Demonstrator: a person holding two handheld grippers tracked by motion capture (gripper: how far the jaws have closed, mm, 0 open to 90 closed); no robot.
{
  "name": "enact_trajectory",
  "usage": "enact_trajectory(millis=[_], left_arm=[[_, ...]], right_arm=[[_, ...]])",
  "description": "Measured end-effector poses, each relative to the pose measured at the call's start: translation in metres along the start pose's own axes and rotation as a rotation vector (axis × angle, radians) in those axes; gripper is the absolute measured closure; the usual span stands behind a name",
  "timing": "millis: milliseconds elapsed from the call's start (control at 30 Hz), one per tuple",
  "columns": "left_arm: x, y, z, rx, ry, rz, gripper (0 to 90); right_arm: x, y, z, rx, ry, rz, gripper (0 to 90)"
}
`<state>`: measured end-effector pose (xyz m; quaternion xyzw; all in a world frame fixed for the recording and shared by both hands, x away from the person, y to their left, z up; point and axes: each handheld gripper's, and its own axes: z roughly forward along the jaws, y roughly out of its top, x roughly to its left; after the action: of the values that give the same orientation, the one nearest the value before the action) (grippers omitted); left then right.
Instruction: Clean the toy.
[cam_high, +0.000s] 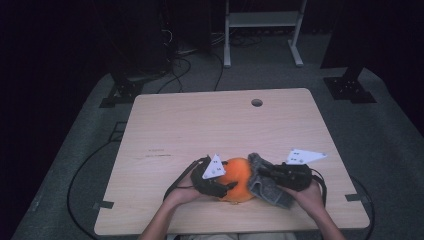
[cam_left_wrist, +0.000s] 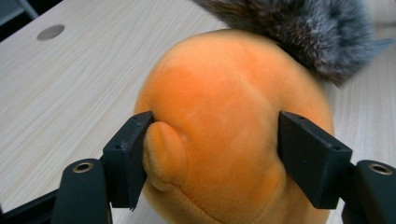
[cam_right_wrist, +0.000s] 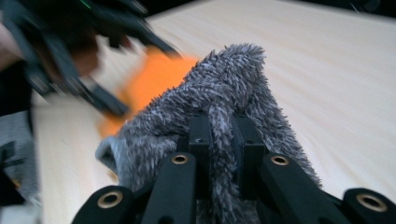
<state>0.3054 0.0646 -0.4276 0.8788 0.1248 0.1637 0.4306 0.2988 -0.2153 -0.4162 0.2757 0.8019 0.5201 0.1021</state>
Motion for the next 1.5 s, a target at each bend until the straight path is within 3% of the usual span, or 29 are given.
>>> enact_trajectory(millis=[100,200,300,367,500,600,900,1033,1100,1167,1233,1333,1500], left_arm=[[0.000,-0.001,-0.002,0.018,-0.005,0.011,29.9],[0.001,-0.003,-0.002,0.004,-0.014,-0.007,30.0],[0.001,-0.003,-0.002,0.003,-0.014,-0.005,29.9],[0.001,-0.004,-0.002,0.000,-0.015,-0.006,29.9],[0.002,-0.005,-0.002,-0.004,-0.018,-0.009,29.7],[0.002,-0.005,-0.002,-0.004,-0.018,-0.013,29.6],[0.000,-0.005,-0.002,-0.009,-0.013,-0.002,29.4],[-0.001,-0.004,-0.001,-0.014,-0.014,0.012,29.3],[0.001,-0.003,-0.005,-0.012,-0.012,0.015,27.8],[0.006,0.000,-0.009,-0.037,-0.003,-0.042,21.1],[0.010,0.002,-0.008,-0.024,0.019,-0.086,14.8],[0.007,-0.001,0.002,0.009,-0.030,-0.131,14.7],[0.004,-0.002,0.002,-0.012,-0.030,-0.114,26.5]], right_arm=[[0.011,0.005,0.017,0.044,-0.016,-0.068,79.8],[-0.004,-0.006,0.014,0.041,-0.001,0.007,79.9],[-0.019,-0.017,0.006,0.080,-0.056,0.055,79.9],[-0.021,-0.021,0.001,0.107,-0.088,0.049,79.9],[-0.014,-0.013,-0.003,0.064,-0.065,0.024,79.7],[-0.006,-0.007,0.003,0.065,-0.067,-0.018,79.6],[-0.016,-0.016,0.000,0.096,-0.078,0.020,79.7],[0.000,0.001,0.001,0.014,-0.018,-0.022,79.7],[0.007,0.002,0.010,0.045,-0.016,-0.056,79.7],[0.006,-0.003,0.015,0.050,-0.027,-0.062,79.8],[0.003,-0.007,0.013,0.047,-0.035,-0.043,79.8],[0.001,-0.011,0.008,0.053,-0.029,-0.040,79.8],[-0.009,-0.019,0.001,0.080,-0.040,-0.007,79.7]])
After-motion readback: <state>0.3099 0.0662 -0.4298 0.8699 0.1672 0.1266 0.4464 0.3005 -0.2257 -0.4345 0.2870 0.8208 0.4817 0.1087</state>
